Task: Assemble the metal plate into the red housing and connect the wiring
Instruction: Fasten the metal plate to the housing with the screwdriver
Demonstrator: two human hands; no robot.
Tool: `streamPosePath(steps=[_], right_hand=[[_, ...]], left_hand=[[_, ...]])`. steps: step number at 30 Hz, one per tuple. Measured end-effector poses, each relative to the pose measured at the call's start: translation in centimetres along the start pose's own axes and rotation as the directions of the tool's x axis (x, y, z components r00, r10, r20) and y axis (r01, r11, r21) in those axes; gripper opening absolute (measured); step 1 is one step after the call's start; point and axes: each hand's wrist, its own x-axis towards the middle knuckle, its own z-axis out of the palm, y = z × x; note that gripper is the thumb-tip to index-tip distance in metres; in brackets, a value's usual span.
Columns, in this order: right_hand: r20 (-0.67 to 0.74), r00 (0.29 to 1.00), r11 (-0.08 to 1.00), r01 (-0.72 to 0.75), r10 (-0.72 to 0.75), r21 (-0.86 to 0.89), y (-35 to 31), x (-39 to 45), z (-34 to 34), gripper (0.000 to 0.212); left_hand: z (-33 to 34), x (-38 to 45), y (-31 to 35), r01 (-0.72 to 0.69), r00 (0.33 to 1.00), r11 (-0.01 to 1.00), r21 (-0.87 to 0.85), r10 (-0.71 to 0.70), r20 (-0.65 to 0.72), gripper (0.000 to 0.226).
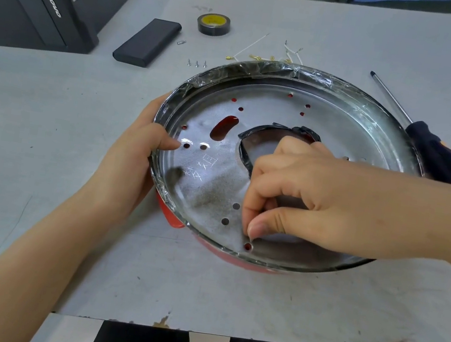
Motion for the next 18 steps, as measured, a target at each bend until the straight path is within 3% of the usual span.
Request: streamPosePath(steps=[9,18], right_hand=[[-0.03,0.998,0.998,0.058,-0.059,-0.006,0.28,0.08,0.25,0.008],[-0.016,1.0,1.0,0.015,-0.015,-0.002,-0.16,0.13,0.2,0.017]], left_hand=[[-0.09,0.16,-0.16,-0.025,1.0,0.999,-0.026,0.025,0.015,0.065],[0.02,0.14,-0.1,-0.029,0.999,1.0,-0.005,0.029,0.017,0.063]])
